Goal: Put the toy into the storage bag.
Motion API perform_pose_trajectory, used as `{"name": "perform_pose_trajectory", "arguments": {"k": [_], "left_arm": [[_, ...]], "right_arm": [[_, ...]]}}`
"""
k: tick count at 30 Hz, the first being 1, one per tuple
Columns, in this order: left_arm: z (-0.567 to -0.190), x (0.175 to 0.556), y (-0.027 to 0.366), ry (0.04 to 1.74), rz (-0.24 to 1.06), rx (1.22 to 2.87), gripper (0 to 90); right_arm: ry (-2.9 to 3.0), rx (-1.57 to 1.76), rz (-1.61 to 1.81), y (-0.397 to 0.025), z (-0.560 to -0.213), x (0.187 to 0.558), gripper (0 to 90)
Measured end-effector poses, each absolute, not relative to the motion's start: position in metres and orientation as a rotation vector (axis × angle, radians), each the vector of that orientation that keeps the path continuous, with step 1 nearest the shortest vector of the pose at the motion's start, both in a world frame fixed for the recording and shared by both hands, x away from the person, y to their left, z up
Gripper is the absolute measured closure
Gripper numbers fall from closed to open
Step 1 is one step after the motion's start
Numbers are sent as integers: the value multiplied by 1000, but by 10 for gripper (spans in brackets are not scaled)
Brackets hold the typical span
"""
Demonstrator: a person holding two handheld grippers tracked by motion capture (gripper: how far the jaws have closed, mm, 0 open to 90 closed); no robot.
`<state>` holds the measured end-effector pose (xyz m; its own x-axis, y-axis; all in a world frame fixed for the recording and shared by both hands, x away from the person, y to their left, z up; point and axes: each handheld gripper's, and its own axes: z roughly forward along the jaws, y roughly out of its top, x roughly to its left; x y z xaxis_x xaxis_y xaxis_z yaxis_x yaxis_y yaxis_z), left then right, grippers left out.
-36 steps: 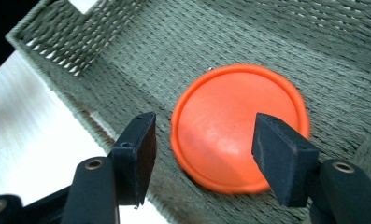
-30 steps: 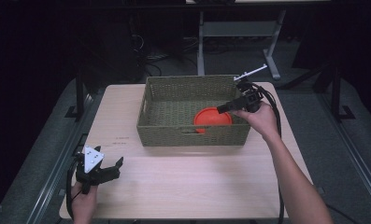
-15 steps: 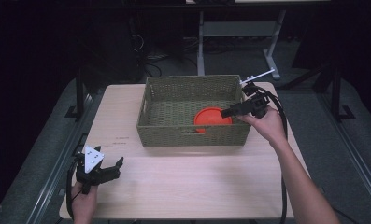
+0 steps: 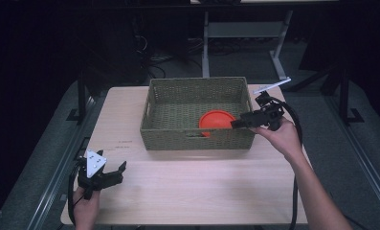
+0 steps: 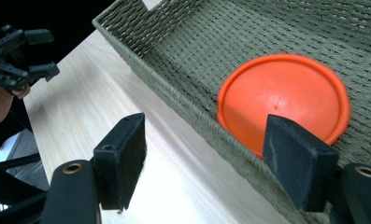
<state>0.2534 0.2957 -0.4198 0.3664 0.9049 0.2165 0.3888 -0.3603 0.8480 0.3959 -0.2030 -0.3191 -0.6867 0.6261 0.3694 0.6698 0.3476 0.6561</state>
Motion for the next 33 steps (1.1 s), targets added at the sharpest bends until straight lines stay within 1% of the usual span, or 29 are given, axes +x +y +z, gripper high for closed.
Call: {"name": "perform_pose_trajectory", "arguments": {"k": [33], "left_arm": [[-420, 254, 295, 1123, 919, 1919, 128]], "right_arm": [[-2509, -1148, -1359, -224, -334, 351, 253]]}}
